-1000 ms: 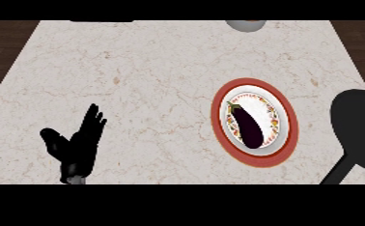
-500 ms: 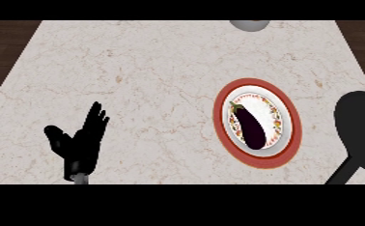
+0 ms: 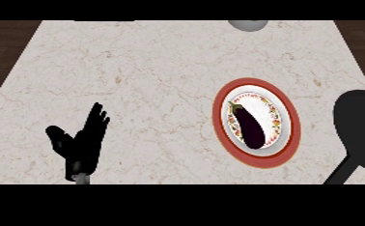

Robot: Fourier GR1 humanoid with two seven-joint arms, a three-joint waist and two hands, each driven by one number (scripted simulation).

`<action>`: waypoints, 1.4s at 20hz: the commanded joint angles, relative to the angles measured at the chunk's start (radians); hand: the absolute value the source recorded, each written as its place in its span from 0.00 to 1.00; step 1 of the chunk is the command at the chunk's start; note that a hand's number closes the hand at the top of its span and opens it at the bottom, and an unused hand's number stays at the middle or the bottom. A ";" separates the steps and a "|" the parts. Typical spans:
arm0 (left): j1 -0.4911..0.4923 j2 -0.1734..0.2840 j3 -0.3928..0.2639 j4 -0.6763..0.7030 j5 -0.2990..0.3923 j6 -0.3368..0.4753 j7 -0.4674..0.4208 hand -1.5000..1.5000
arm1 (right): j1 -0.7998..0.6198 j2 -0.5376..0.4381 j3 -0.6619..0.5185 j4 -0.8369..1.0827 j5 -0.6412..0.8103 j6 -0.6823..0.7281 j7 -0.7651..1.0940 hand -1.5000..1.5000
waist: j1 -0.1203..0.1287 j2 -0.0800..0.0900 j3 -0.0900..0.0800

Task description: Pick the sweet potato from the plate and place it in the pan

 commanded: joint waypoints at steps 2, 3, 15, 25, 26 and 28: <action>-0.006 -0.006 0.009 -0.010 0.001 0.022 0.019 0.50 | -0.024 0.022 -0.148 -0.094 -0.243 0.035 -0.261 0.00 | -0.023 -0.009 0.002; -0.007 0.030 0.034 -0.004 0.019 -0.009 0.021 0.50 | -0.032 0.019 -0.176 -0.099 -0.283 0.043 -0.287 0.00 | -0.015 -0.006 0.000; 0.037 0.028 0.027 -0.050 0.012 -0.002 0.039 0.50 | 0.253 0.177 -0.381 -0.317 -0.720 0.555 -0.671 0.00 | -0.045 -0.020 -0.010; 0.030 0.006 0.019 -0.063 -0.019 0.017 0.024 0.50 | 0.496 0.532 -0.234 -1.017 -0.755 0.593 -0.388 0.00 | -0.029 -0.014 -0.011; 0.024 0.018 0.036 -0.015 -0.002 -0.022 0.001 0.50 | 0.514 0.578 -0.225 -1.071 -0.757 0.560 -0.386 0.00 | -0.027 -0.013 -0.011; 0.049 -0.001 -0.005 -0.114 -0.030 0.033 0.083 0.50 | 0.534 0.633 -0.189 -1.147 -0.750 0.527 -0.348 0.00 | -0.022 -0.013 -0.010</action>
